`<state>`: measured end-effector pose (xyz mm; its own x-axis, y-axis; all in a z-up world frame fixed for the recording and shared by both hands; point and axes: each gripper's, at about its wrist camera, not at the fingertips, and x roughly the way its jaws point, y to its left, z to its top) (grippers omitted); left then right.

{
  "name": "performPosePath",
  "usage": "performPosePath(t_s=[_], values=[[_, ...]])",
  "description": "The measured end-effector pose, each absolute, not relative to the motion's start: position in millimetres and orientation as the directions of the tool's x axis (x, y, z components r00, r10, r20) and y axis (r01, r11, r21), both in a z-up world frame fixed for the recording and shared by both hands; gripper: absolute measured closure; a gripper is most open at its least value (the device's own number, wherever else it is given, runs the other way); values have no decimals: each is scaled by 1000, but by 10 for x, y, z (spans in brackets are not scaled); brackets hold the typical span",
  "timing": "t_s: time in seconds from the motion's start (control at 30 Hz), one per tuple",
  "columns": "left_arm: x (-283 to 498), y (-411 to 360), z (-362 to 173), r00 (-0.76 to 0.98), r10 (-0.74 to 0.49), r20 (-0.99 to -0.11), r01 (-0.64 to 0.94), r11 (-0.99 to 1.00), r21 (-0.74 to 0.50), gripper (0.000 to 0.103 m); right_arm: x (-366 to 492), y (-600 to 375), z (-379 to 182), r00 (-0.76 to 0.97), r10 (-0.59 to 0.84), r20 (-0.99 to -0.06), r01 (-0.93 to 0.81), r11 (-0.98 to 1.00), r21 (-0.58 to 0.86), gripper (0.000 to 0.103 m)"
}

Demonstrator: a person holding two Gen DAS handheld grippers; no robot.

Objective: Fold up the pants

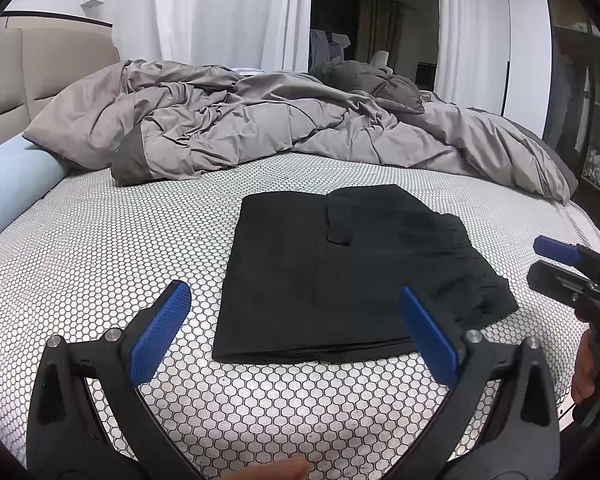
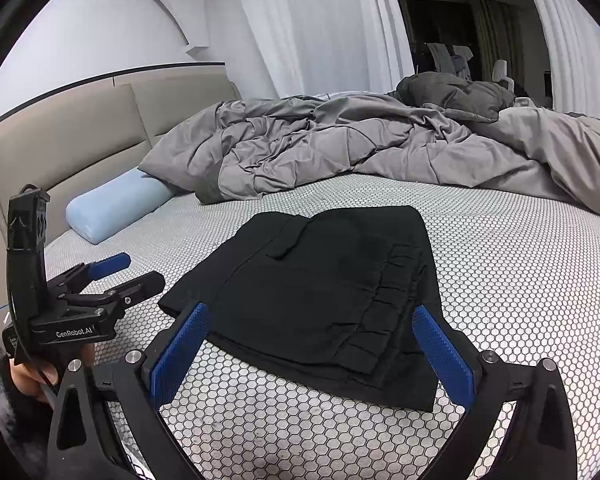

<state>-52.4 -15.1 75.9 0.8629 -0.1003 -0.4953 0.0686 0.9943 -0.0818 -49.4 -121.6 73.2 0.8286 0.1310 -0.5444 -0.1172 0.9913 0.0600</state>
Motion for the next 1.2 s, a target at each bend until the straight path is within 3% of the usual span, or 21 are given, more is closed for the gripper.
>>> performPosePath(t_s=[1.2], values=[[-422, -41, 698, 853, -98, -513, 76, 995, -65, 1, -440, -1193, 678, 818, 119, -562, -125, 992, 28, 0]])
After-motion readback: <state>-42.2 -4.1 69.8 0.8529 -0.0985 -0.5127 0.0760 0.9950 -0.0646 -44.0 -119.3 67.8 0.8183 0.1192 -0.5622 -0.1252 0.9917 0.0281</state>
